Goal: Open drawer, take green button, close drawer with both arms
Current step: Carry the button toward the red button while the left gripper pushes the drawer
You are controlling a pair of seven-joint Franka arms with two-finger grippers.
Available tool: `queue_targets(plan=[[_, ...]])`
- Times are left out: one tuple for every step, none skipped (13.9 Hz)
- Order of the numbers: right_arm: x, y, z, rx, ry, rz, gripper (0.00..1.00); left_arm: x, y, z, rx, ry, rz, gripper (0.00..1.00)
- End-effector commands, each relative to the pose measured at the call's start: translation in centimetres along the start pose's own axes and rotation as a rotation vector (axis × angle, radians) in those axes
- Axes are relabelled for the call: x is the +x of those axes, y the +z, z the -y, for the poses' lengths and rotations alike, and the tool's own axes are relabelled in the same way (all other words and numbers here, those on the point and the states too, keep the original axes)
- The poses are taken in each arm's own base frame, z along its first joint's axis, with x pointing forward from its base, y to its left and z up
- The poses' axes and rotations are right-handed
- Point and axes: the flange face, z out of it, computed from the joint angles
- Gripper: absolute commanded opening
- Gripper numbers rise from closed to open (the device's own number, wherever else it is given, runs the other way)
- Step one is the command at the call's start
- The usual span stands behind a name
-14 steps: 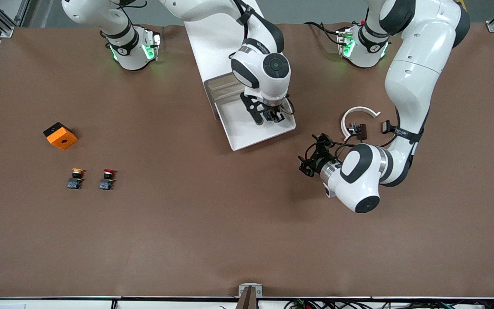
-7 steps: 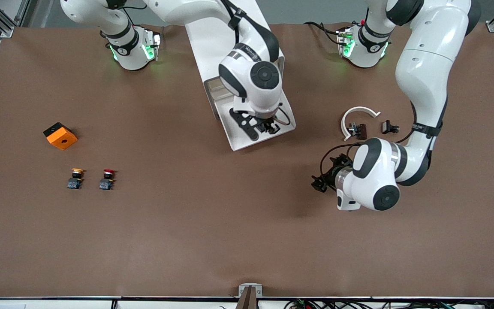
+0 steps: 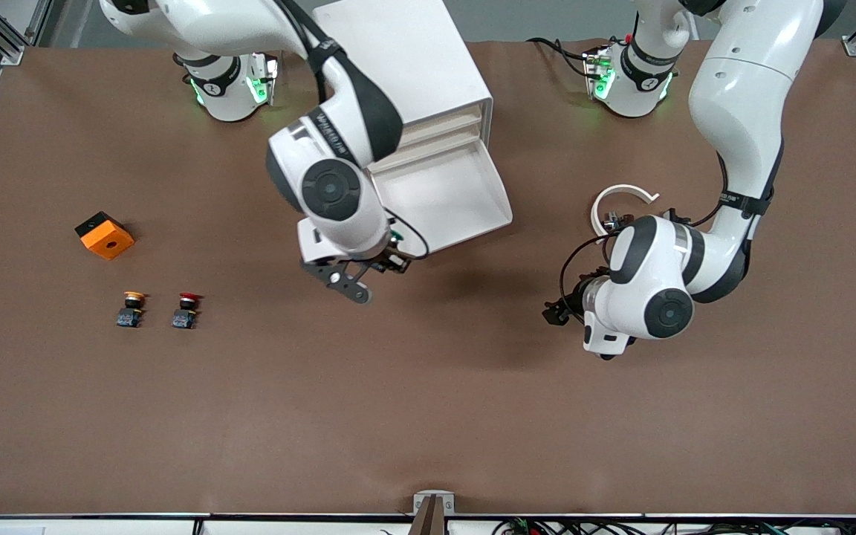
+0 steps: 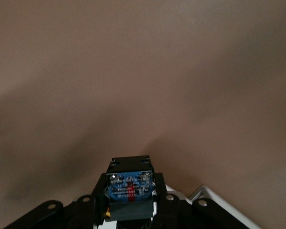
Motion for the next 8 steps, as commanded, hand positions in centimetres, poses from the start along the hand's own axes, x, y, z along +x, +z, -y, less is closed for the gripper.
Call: queue_targets(plan=[[3.5, -0.3, -5.3, -0.011, -0.124, 0.026, 0.0, -2.7, 1.0, -1.2, 0.038, 0.051, -0.047, 1.0], [4.7, -0.1, -6.8, -0.005, -0.158, 0.025, 0.0, -3.1, 1.2, -1.5, 0.041, 0.055, -0.047, 1.0], [5.9, 0.2, -8.4, 0.006, -0.197, 0.016, 0.0, -3.4, 1.2, -1.7, 0.045, 0.062, -0.053, 1.0], [7.1, 0.7, -9.9, 0.014, -0.229, 0.01, 0.0, -4.1, 1.4, -2.1, 0.057, 0.082, -0.074, 1.0], [8.5, 1.4, -11.2, 0.011, -0.259, 0.005, 0.0, -5.5, 1.4, -3.1, 0.06, 0.118, -0.106, 1.0], [10.0, 2.1, -12.6, -0.004, -0.294, -0.014, 0.0, -6.3, 1.2, -3.7, 0.049, 0.134, -0.121, 1.0], [11.5, 3.0, -14.1, -0.018, -0.309, -0.033, 0.0, -6.7, 0.9, -4.0, 0.036, 0.142, -0.132, 1.0], [12.7, 4.0, -15.1, -0.021, -0.325, -0.048, 0.0, -7.0, 0.2, -4.2, 0.02, 0.147, -0.145, 1.0]])
